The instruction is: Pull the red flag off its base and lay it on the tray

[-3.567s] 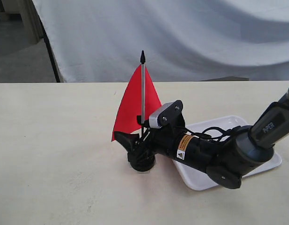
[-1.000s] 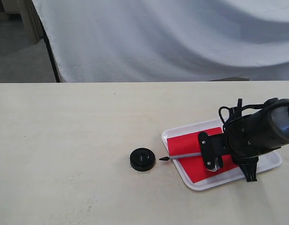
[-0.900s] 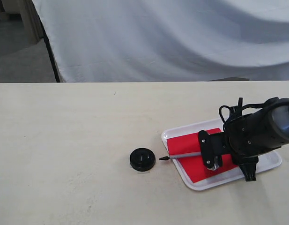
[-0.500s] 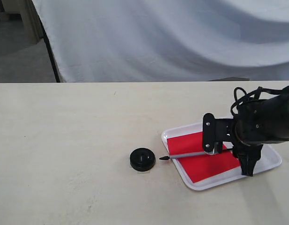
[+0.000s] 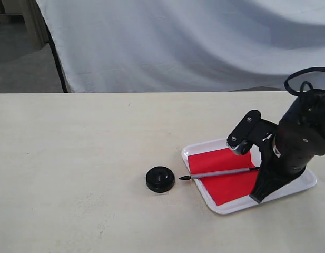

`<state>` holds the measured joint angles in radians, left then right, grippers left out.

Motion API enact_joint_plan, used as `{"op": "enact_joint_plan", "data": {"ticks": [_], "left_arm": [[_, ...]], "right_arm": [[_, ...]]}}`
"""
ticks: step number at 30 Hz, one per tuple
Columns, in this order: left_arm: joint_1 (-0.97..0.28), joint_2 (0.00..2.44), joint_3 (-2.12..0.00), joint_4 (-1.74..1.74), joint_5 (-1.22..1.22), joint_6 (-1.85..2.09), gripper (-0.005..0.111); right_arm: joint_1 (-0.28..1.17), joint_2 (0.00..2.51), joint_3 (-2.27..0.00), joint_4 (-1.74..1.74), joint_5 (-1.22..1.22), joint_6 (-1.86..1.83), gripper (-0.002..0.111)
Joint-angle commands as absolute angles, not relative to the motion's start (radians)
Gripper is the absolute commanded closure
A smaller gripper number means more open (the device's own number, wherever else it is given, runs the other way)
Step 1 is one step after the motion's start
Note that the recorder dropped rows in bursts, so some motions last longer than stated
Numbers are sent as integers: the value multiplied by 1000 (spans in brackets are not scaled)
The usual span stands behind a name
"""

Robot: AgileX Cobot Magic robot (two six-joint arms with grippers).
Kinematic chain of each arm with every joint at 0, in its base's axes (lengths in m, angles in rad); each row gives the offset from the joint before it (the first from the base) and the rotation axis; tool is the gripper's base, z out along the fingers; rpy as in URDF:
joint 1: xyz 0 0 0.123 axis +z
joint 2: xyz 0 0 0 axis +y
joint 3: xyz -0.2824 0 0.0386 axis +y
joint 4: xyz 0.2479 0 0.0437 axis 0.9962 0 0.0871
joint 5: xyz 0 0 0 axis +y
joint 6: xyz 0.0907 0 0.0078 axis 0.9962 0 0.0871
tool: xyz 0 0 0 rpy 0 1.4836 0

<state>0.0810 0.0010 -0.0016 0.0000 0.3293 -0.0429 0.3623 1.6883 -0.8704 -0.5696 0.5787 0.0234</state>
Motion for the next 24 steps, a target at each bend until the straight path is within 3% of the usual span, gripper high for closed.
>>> {"op": "enact_joint_plan", "data": {"ticks": [1, 7, 14, 19, 24], "left_arm": [[83, 0, 0, 0, 325, -42, 107], [83, 0, 0, 0, 325, -42, 107], [83, 0, 0, 0, 325, -42, 107], [83, 0, 0, 0, 325, -42, 107], [83, 0, 0, 0, 325, -42, 107]], "right_arm": [[360, 1670, -890, -408, 689, 19, 109], [219, 1618, -949, -88, 855, -84, 109], [-101, 1380, -896, 60, 873, -138, 109], [-270, 1155, -782, 74, 690, -94, 109], [-277, 887, -564, 80, 353, -98, 109]]}}
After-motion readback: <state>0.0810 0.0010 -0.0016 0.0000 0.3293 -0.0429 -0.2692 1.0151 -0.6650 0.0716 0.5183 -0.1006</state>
